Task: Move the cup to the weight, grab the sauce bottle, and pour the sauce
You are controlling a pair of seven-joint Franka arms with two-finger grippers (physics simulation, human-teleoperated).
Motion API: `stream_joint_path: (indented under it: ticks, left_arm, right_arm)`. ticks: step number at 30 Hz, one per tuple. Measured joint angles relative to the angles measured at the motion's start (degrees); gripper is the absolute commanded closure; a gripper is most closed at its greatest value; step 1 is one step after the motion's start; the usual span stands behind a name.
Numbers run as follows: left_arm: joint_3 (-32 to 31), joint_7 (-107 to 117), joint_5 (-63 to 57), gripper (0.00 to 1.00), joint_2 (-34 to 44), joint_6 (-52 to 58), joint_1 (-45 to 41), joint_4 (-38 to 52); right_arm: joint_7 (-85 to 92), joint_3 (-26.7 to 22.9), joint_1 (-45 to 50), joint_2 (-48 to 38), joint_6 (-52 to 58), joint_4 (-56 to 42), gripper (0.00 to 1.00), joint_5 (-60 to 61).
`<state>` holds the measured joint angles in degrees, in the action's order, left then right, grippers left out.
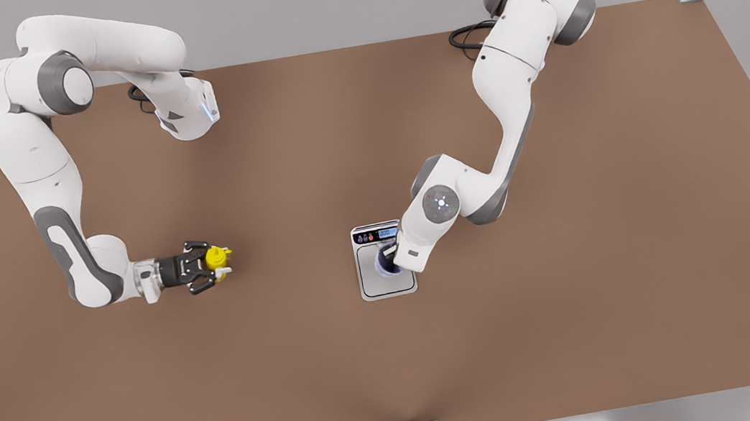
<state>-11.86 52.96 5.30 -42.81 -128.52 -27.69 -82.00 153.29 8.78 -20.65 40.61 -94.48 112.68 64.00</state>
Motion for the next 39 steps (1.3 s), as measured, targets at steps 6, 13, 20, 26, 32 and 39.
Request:
stream_joint_path:
  ticks: [6,13,20,26,32,39]
  left_arm:
    - [0.0,0.03,-0.02,0.0,0.0,0.02,0.0,0.0]
    - [0.47,3.39,0.15,0.0,5.91,3.41,0.17,0.27]
    - [6.32,-38.0,9.83,0.0,25.42,40.73,33.5,5.61]
    - [15.65,-50.25,-2.21,0.0,37.73,34.83,25.89,-9.04]
    - [15.69,-50.24,-5.28,0.0,36.49,35.04,25.67,-9.0]
    - [15.82,-49.97,-5.83,0.0,34.55,35.13,25.66,-8.88]
  right_arm:
    - [-10.74,0.0,0.08,-1.0,3.29,-3.79,0.57,-2.56]
    - [-32.07,0.0,9.81,-10.01,-0.96,-10.9,0.57,-6.45]
    - [-45.27,-0.66,24.77,-12.09,-11.59,-16.04,0.57,-6.84]
    - [-60.05,-3.67,38.48,-11.7,-21.56,-21.7,0.58,-9.54]
    - [-65.09,-8.77,45.62,-11.07,-24.36,-24.47,0.58,-9.54]
    - [-75.65,-17.99,55.95,-7.56,-24.53,-29.76,0.58,-16.57]
